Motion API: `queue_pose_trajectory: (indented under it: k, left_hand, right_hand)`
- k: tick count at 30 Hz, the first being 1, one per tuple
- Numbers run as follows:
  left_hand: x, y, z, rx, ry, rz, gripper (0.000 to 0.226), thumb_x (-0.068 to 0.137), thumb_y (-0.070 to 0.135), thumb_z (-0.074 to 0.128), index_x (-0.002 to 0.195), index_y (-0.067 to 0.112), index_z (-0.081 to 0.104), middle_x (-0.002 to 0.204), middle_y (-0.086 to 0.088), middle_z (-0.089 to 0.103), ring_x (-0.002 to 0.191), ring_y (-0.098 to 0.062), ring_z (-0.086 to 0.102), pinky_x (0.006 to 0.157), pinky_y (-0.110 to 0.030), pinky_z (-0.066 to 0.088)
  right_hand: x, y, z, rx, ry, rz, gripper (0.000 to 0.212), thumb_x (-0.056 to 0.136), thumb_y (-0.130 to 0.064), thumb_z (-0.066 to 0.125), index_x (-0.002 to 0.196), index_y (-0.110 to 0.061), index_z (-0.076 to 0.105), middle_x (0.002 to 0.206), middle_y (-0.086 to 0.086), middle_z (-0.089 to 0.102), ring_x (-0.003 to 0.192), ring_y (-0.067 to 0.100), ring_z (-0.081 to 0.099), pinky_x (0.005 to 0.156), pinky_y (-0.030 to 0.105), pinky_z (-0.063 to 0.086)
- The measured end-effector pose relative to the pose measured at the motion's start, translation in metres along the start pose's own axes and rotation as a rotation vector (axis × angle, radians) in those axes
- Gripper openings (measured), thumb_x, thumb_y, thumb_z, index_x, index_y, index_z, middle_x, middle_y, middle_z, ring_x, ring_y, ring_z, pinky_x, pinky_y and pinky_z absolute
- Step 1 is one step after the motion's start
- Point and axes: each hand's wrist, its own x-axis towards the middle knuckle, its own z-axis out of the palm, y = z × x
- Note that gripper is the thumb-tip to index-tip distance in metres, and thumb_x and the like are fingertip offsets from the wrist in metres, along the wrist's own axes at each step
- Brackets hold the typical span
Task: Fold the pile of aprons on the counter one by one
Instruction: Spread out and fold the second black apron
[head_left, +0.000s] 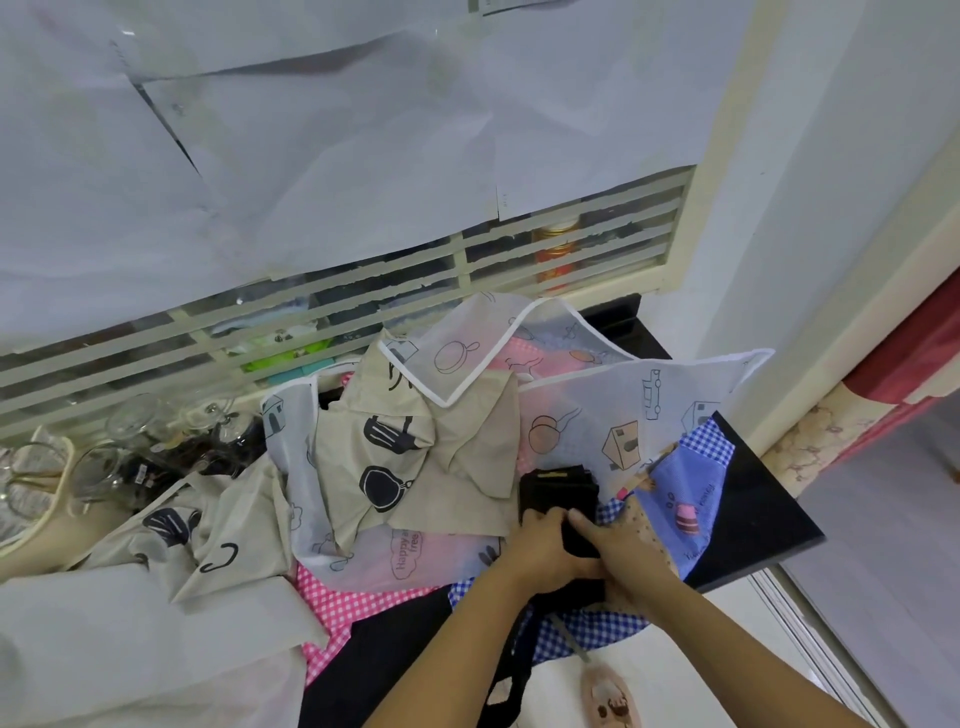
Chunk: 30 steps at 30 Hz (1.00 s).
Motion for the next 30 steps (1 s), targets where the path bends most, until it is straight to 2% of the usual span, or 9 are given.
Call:
queue_pose_trajectory:
  k: [2, 4, 7, 9, 15, 19, 22, 25, 30]
  left_hand:
    - [-0.003, -0.008, 0.003, 0.039, -0.086, 0.013, 0.068, 0.091, 0.048, 0.056, 0.149, 0.023, 0.030, 0.148, -0.007, 0.024, 0.137, -0.028, 0.026, 0.111, -0.034, 0.027]
    - [-0.006, -0.017, 0.009, -0.161, -0.029, -0.017, 0.053, 0.097, 0.031, 0.052, 0.147, 0.017, 0.037, 0.150, -0.005, 0.027, 0.137, -0.023, 0.030, 0.111, -0.028, 0.027]
    - [-0.003, -0.027, 0.011, -0.648, 0.315, -0.199, 0.033, 0.092, -0.002, 0.050, 0.123, 0.006, 0.056, 0.127, -0.011, 0.056, 0.114, -0.022, 0.056, 0.098, -0.028, 0.046]
    - [-0.003, -0.029, 0.009, -0.834, 0.371, -0.283, 0.029, 0.087, -0.004, 0.059, 0.113, 0.006, 0.054, 0.114, -0.011, 0.060, 0.102, -0.024, 0.061, 0.088, -0.031, 0.052]
    - [-0.011, -0.019, -0.002, -1.009, 0.213, -0.309, 0.043, 0.067, 0.015, 0.085, 0.104, 0.001, 0.068, 0.095, -0.017, 0.072, 0.087, -0.030, 0.070, 0.077, -0.038, 0.058]
    - [-0.027, -0.002, -0.040, -0.858, 0.407, -0.042, 0.020, 0.074, 0.009, 0.080, 0.090, 0.013, 0.067, 0.087, -0.005, 0.072, 0.081, -0.016, 0.070, 0.064, -0.019, 0.054]
    - [-0.048, 0.025, -0.081, -0.654, 0.591, 0.181, 0.024, 0.073, 0.011, 0.081, 0.082, 0.025, 0.063, 0.079, 0.013, 0.068, 0.070, 0.006, 0.065, 0.060, -0.010, 0.048]
    - [-0.067, 0.048, -0.117, -0.518, 0.702, 0.296, 0.026, 0.073, 0.017, 0.081, 0.081, 0.029, 0.061, 0.076, 0.019, 0.065, 0.070, 0.011, 0.061, 0.061, -0.007, 0.046]
    - [-0.092, 0.068, -0.171, -0.621, 0.824, 0.344, 0.023, 0.074, 0.015, 0.081, 0.076, 0.030, 0.063, 0.073, 0.018, 0.067, 0.069, 0.006, 0.063, 0.064, -0.014, 0.050]
  right_hand:
    - [0.006, 0.003, -0.005, -0.586, 0.143, -0.166, 0.033, 0.098, -0.036, 0.050, 0.075, -0.012, 0.055, 0.074, 0.002, 0.055, 0.066, 0.012, 0.054, 0.057, 0.016, 0.046]
    - [0.017, 0.010, -0.014, -0.993, 0.268, -0.345, 0.029, 0.097, -0.037, 0.045, 0.083, -0.013, 0.053, 0.090, 0.002, 0.051, 0.079, 0.014, 0.049, 0.071, 0.024, 0.044]
    - [0.022, 0.014, -0.014, -1.128, 0.337, -0.392, 0.028, 0.094, -0.039, 0.048, 0.087, -0.012, 0.044, 0.097, 0.008, 0.050, 0.078, 0.017, 0.046, 0.067, 0.028, 0.039]
    - [0.012, 0.007, -0.009, -1.127, 0.260, -0.391, 0.021, 0.097, -0.031, 0.047, 0.093, -0.011, 0.044, 0.086, 0.001, 0.043, 0.072, 0.012, 0.041, 0.061, 0.023, 0.030]
    - [-0.004, -0.012, 0.003, -0.896, 0.084, -0.362, 0.019, 0.098, -0.009, 0.040, 0.096, -0.011, 0.059, 0.071, -0.010, 0.046, 0.068, 0.008, 0.047, 0.055, 0.011, 0.039]
    - [-0.012, -0.043, 0.015, -0.198, 0.115, -0.318, 0.031, 0.096, -0.026, 0.052, 0.066, -0.023, 0.058, 0.061, -0.009, 0.060, 0.067, 0.016, 0.057, 0.056, 0.015, 0.046]
    - [-0.017, -0.076, 0.025, -0.032, -0.093, -0.258, 0.039, 0.083, -0.058, 0.061, 0.093, -0.020, 0.062, 0.086, 0.002, 0.071, 0.098, 0.028, 0.064, 0.077, 0.033, 0.051]
    - [-0.041, -0.107, 0.025, 0.211, -0.379, -0.372, 0.052, 0.090, -0.052, 0.044, 0.123, -0.013, 0.055, 0.115, 0.009, 0.067, 0.106, 0.018, 0.065, 0.081, 0.027, 0.055]
    - [-0.060, -0.147, 0.023, 0.301, -0.645, -0.476, 0.117, 0.038, -0.081, 0.073, 0.134, -0.019, 0.048, 0.129, 0.000, 0.062, 0.120, 0.014, 0.057, 0.100, 0.033, 0.048]
